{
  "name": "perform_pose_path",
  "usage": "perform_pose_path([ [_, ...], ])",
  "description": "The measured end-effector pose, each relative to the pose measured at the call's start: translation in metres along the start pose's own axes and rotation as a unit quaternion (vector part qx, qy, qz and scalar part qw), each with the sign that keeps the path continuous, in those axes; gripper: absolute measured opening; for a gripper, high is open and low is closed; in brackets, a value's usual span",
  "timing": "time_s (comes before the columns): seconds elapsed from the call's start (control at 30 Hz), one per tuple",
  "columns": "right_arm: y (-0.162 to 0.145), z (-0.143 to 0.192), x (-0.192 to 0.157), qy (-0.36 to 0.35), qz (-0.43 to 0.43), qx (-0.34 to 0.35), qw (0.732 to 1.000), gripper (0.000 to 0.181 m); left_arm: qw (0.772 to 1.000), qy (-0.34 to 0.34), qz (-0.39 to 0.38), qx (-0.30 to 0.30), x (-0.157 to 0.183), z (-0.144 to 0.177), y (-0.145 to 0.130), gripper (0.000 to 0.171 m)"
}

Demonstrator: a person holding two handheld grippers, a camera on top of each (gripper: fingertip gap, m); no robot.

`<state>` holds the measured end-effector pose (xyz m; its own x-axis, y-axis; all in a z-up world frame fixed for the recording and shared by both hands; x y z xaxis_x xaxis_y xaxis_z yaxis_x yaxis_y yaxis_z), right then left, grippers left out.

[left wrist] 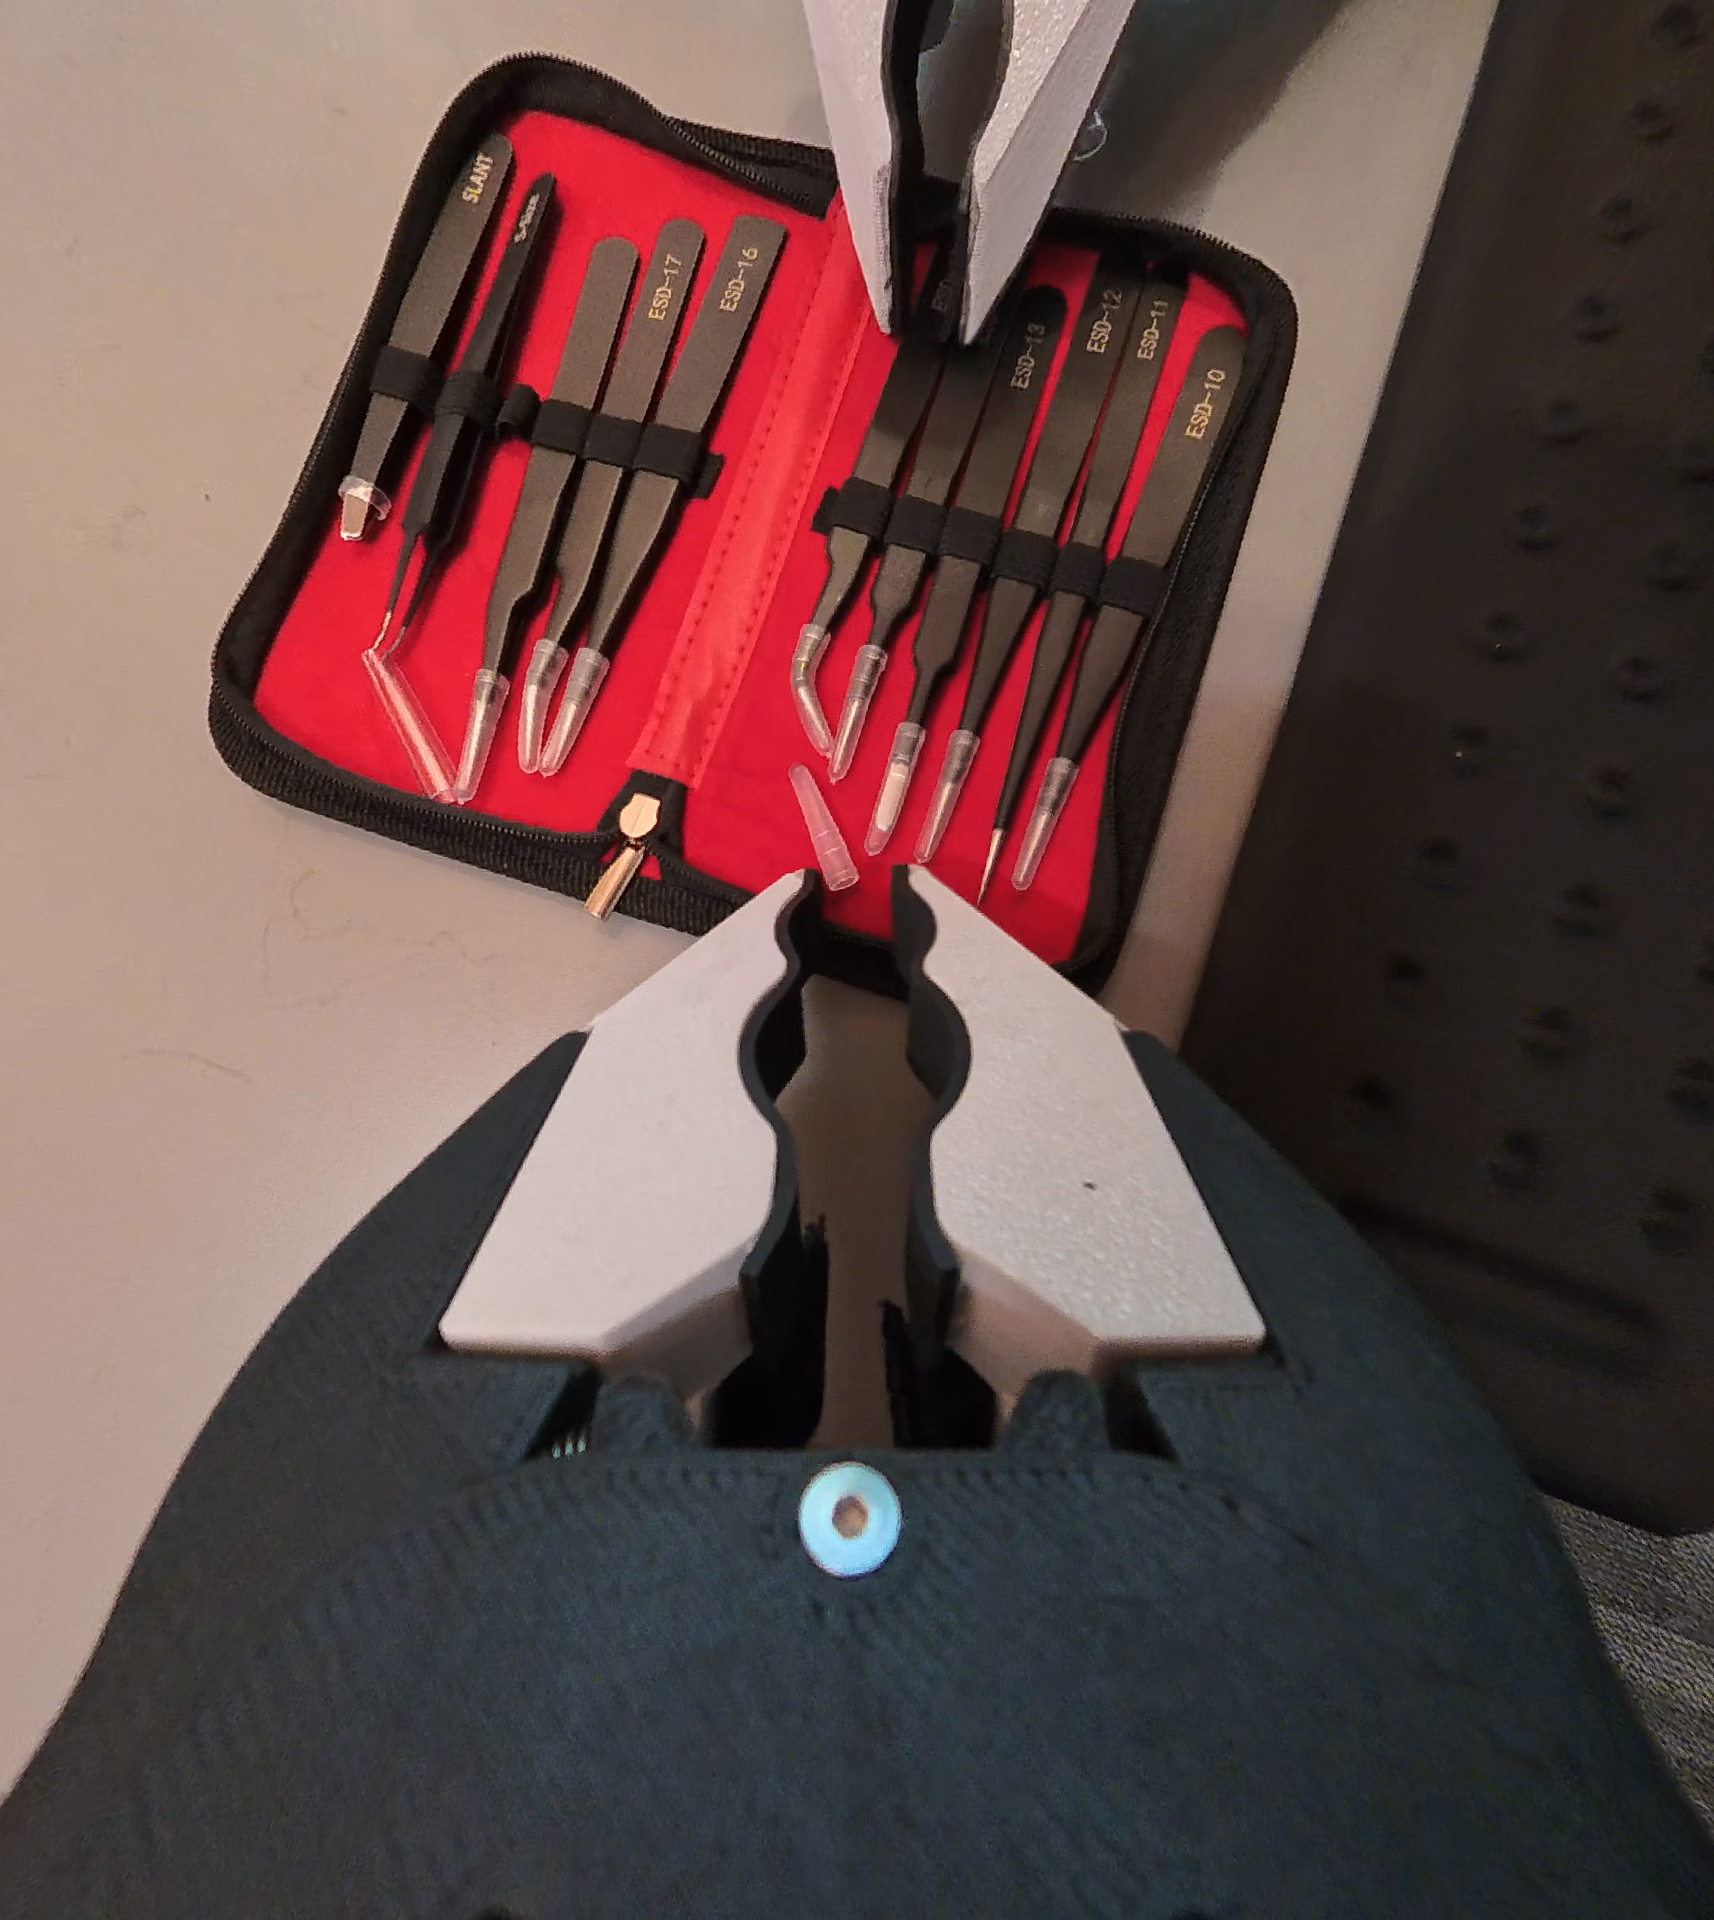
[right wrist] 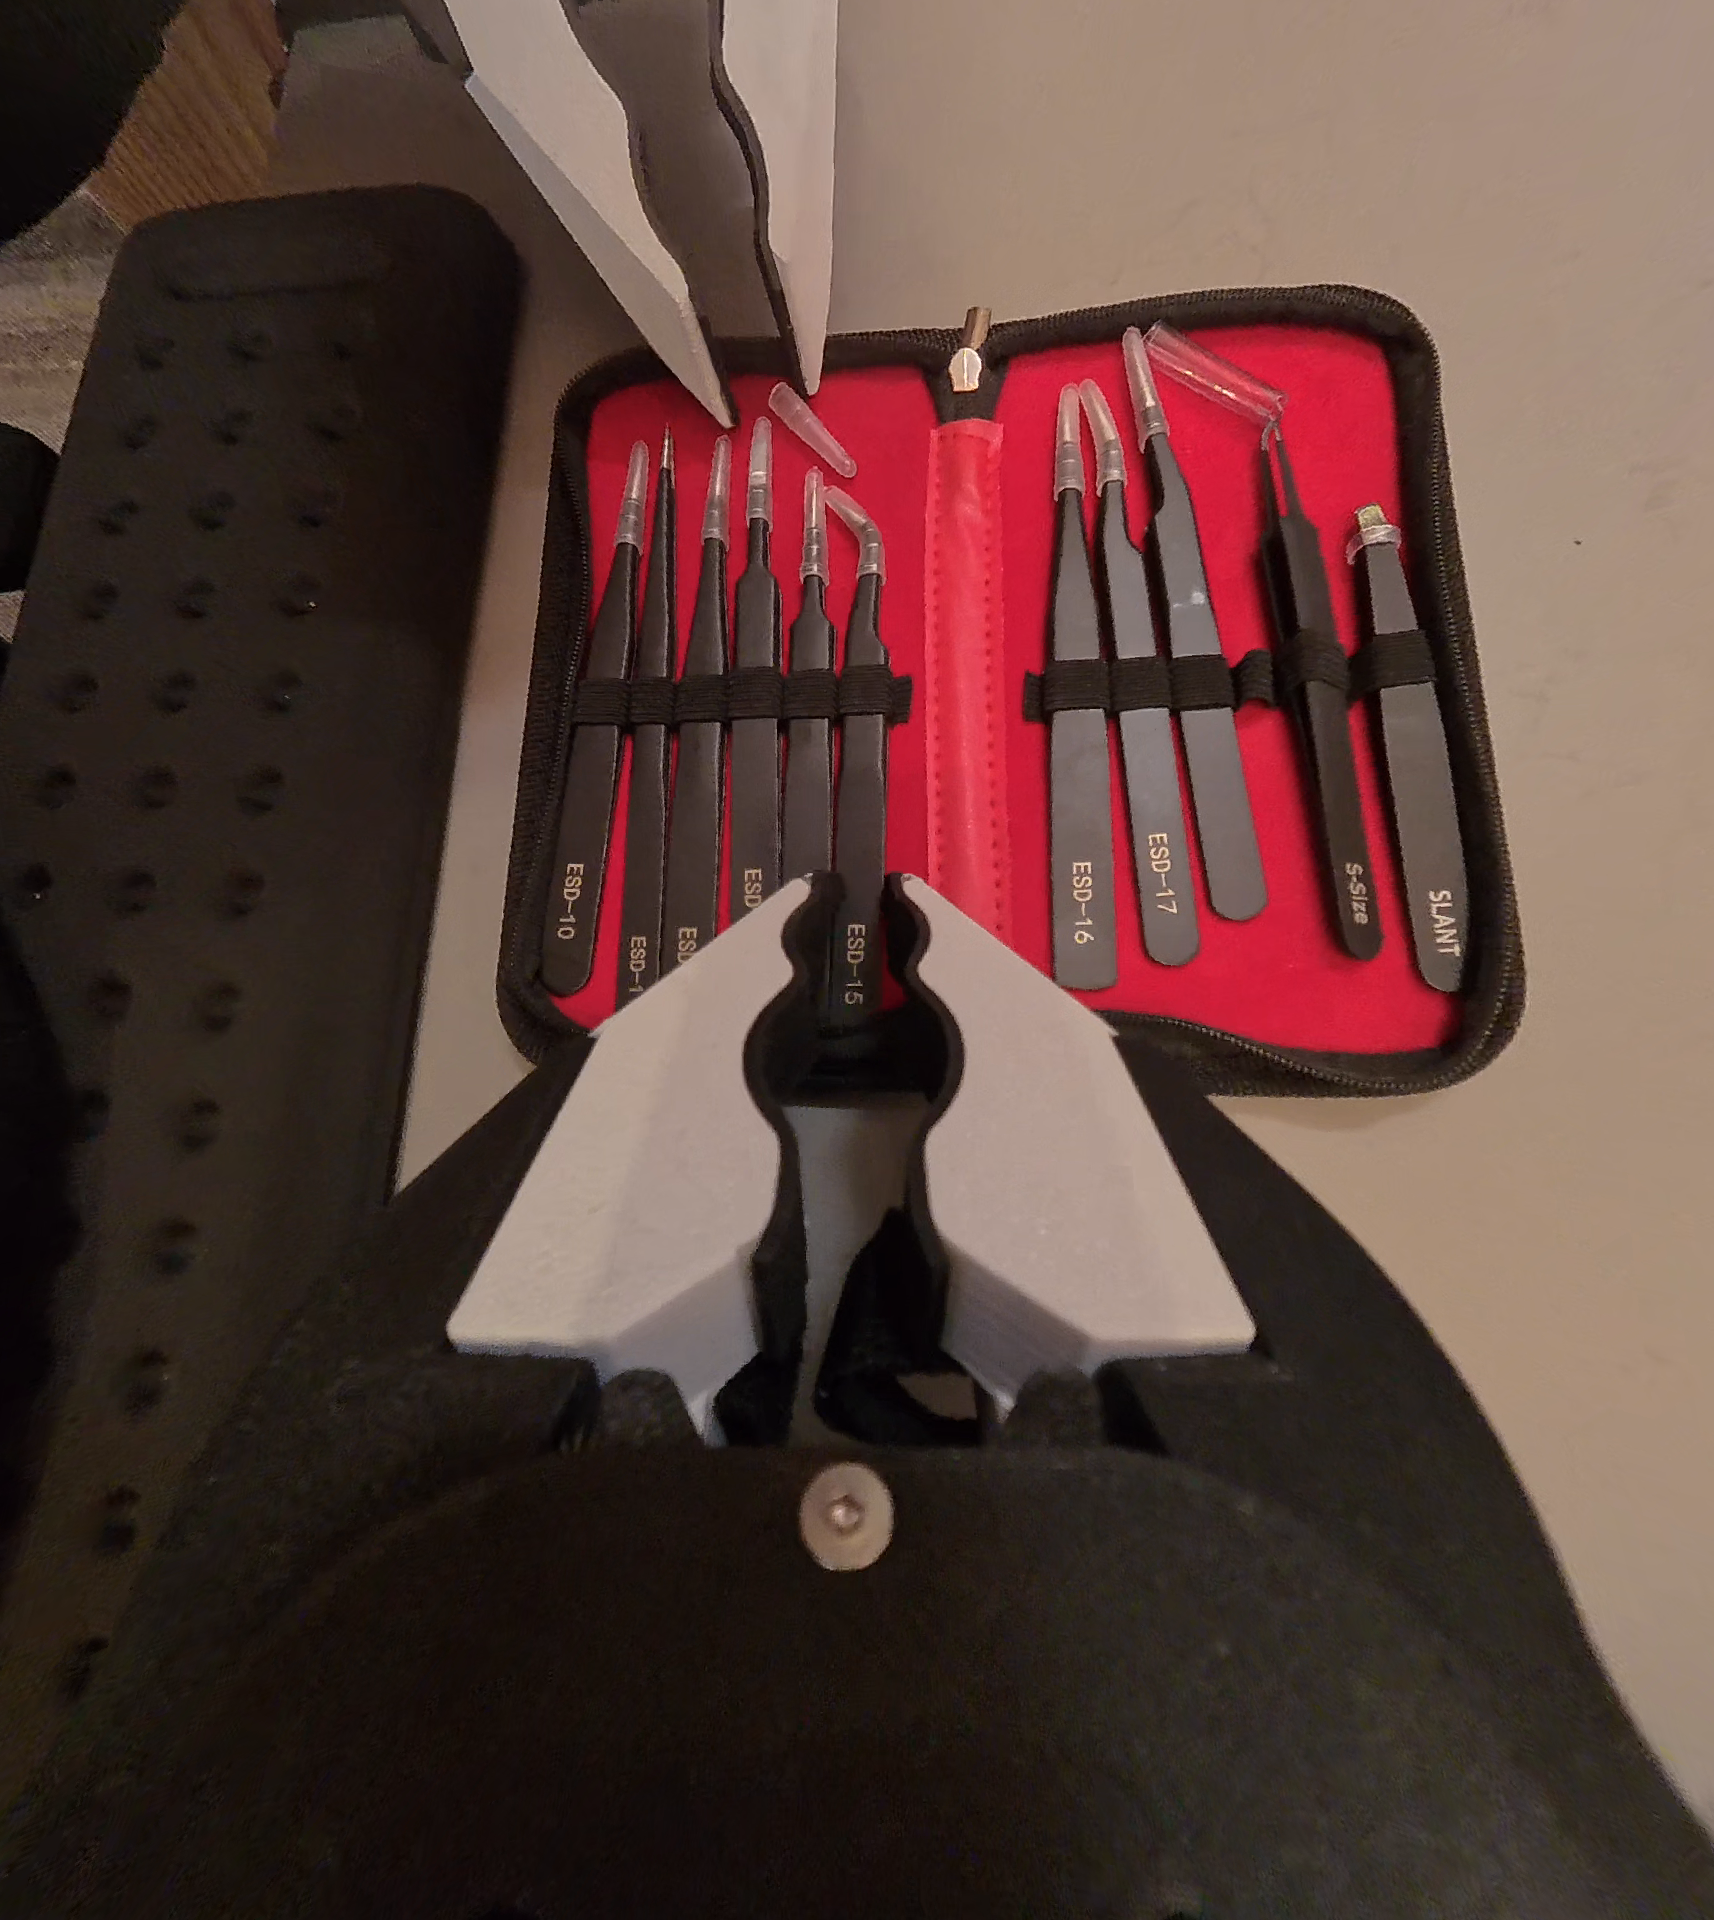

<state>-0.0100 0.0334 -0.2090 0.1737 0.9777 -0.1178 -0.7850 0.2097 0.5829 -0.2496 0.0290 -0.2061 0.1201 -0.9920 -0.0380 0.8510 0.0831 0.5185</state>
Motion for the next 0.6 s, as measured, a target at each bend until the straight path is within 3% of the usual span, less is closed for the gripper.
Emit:
perform_pose_path([
  [0.1,-0.0001,0.0002,-0.0007,-0.003,-0.003,0.000,1.000,0.008,1.000,0.013,-0.001,0.005,-0.0005,-0.0005,-0.0006,0.003],
  [0.6,-0.0011,0.0014,-0.0032,-0.012,-0.002,0.001,1.000,0.009,0.999,0.046,-0.003,0.019,0.0026,0.0068,-0.0033,0.002],
])
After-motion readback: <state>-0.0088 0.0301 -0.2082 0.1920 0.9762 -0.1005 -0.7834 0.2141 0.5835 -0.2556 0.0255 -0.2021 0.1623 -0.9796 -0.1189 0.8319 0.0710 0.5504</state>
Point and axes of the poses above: each gripper's, where its closed fingertips meet, z back along the fingers, y out of its top, x = y × z across the jaws, the point moved 10 cm from there along z, back along the fingers, and after that the axes turned 9 degrees about -x, right-handed, at the moved point
